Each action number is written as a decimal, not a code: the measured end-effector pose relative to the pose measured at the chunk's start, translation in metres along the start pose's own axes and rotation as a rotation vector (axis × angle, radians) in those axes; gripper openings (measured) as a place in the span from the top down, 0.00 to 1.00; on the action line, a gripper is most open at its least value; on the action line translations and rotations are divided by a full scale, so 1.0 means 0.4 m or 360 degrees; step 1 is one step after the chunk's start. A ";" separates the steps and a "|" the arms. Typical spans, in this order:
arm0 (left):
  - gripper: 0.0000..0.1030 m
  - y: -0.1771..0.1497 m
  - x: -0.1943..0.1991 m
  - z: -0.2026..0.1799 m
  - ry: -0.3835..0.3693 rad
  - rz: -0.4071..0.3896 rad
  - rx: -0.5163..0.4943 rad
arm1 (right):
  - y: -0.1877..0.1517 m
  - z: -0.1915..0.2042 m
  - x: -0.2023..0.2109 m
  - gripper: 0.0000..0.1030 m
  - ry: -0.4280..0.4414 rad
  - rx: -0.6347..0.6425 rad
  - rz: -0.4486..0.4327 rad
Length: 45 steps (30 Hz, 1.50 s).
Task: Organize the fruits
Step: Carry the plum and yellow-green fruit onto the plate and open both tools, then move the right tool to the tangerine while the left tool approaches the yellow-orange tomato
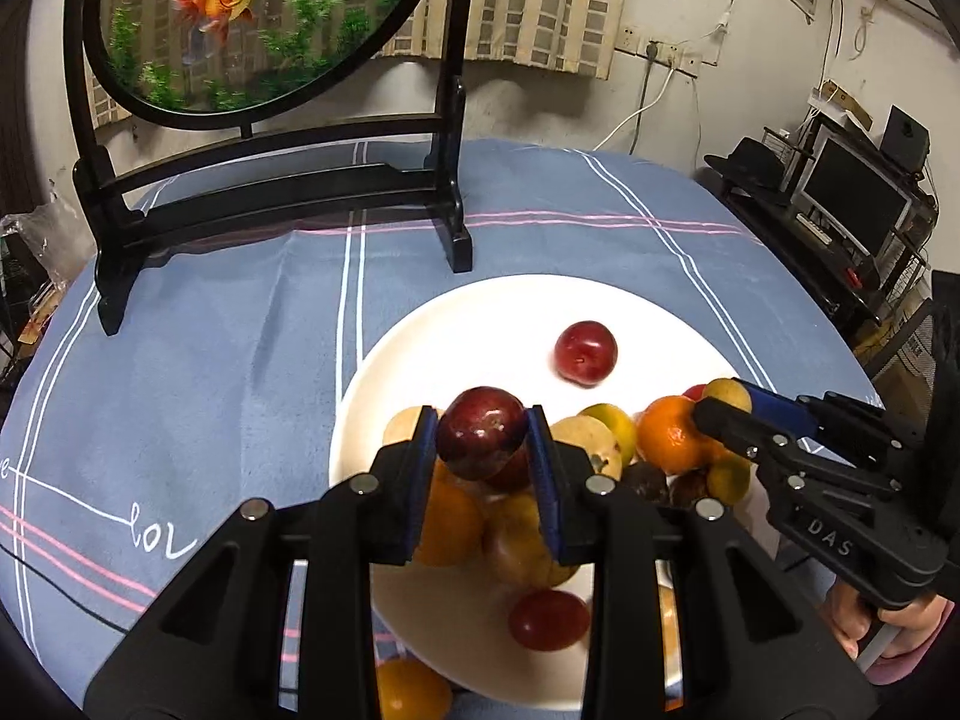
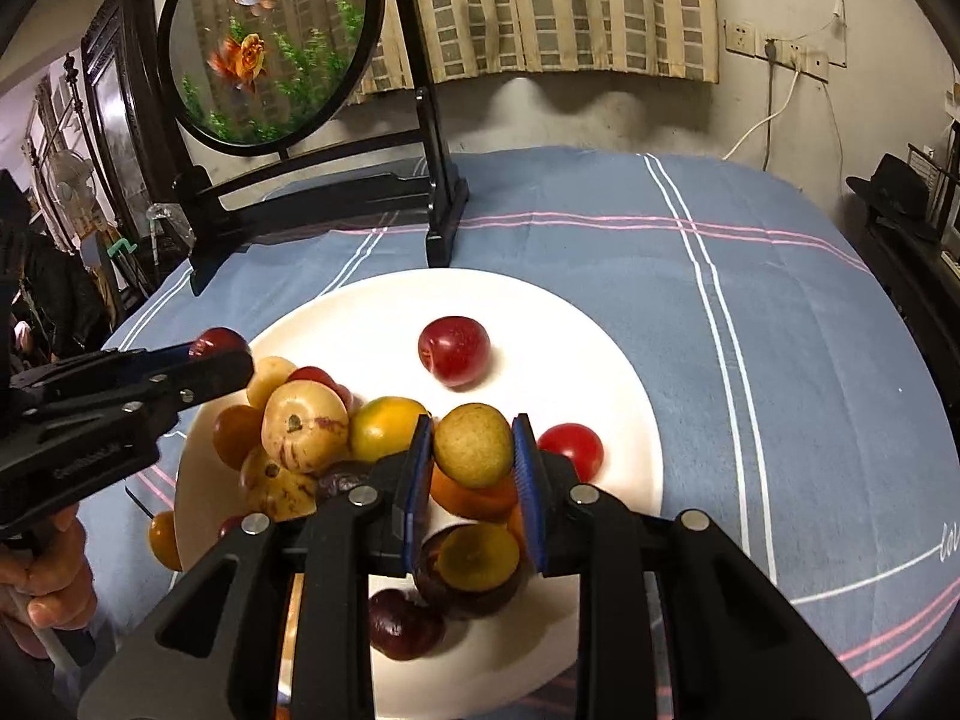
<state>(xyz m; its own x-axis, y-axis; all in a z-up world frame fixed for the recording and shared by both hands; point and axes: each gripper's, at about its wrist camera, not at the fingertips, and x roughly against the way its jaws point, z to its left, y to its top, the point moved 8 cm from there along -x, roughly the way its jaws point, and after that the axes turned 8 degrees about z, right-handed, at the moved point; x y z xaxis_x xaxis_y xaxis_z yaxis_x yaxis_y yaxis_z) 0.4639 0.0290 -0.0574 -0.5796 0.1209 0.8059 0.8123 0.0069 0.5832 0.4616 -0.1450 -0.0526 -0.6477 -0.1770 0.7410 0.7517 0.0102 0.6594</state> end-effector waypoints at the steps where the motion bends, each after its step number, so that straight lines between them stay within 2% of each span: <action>1: 0.70 -0.002 -0.002 0.003 0.0005 -0.0003 0.0004 | 0.002 -0.002 -0.001 0.74 0.0006 -0.0006 -0.0005; 2: 0.65 0.000 -0.003 0.004 0.0021 -0.0008 0.0009 | 0.002 -0.003 -0.004 0.74 0.0016 -0.0011 0.0002; 3: 0.54 0.001 -0.002 0.006 0.0045 -0.0011 0.0011 | 0.001 -0.005 -0.005 0.70 0.0021 -0.0022 0.0012; 4: 0.25 0.002 0.006 0.009 0.0068 -0.0028 0.0013 | 0.000 -0.005 -0.002 0.62 0.0021 -0.0034 0.0017; 5: 0.17 0.002 0.023 0.013 0.0101 -0.0076 0.0014 | -0.004 -0.008 0.010 0.55 0.0015 -0.0049 0.0004; 6: 0.17 0.002 0.051 0.015 0.0144 -0.0142 0.0005 | -0.004 -0.009 0.020 0.45 0.0009 -0.0052 -0.0018; 7: 0.16 0.000 0.067 0.013 0.0154 -0.0157 -0.0018 | -0.008 -0.008 0.044 0.43 -0.0007 -0.0043 -0.0066; 9: 0.14 -0.016 0.102 0.007 0.0147 -0.0156 -0.0052 | -0.021 0.000 0.074 0.43 -0.0006 -0.0017 -0.0085; 14: 0.03 -0.109 0.209 0.025 0.0168 -0.0238 -0.0021 | -0.095 0.043 0.159 0.40 0.0105 0.0034 -0.0086; 18: 0.02 -0.232 0.263 0.052 0.0160 -0.0271 0.0066 | -0.186 0.088 0.216 0.39 0.0150 0.0085 -0.0101; 21: 0.02 -0.325 0.263 0.075 0.0160 -0.0280 0.0126 | -0.252 0.119 0.228 0.39 0.0162 0.0114 -0.0099; 23: 0.02 -0.367 0.239 0.097 0.0256 -0.0163 0.0194 | -0.298 0.146 0.214 0.39 0.0145 0.0155 -0.0043; 25: 0.02 -0.376 0.233 0.108 0.0218 -0.0134 0.0206 | -0.331 0.178 0.203 0.39 0.0131 0.0218 0.0019; 29: 0.02 -0.373 0.250 0.154 0.0369 -0.0184 0.0267 | -0.374 0.236 0.203 0.39 0.0021 0.0397 0.0030; 31: 0.02 -0.371 0.259 0.160 0.0386 -0.0200 0.0273 | -0.379 0.241 0.202 0.39 0.0004 0.0424 0.0022; 36: 0.02 -0.369 0.260 0.168 0.0320 -0.0185 0.0307 | -0.394 0.233 0.174 0.39 0.0002 0.0423 0.0095; 41: 0.02 -0.365 0.268 0.182 0.0357 -0.0198 0.0334 | -0.406 0.249 0.139 0.39 -0.0069 0.0507 0.0132; 45: 0.02 -0.368 0.276 0.193 0.0336 -0.0202 0.0380 | -0.403 0.253 0.120 0.39 -0.0096 0.0520 0.0142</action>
<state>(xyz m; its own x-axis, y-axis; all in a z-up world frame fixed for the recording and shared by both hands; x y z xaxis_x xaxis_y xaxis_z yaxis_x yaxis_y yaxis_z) 0.2852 0.1180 -0.0624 -0.6572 -0.1035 0.7465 0.7108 0.2442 0.6596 0.2968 -0.0557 -0.1105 -0.5945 -0.1030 0.7975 0.7327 0.3392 0.5900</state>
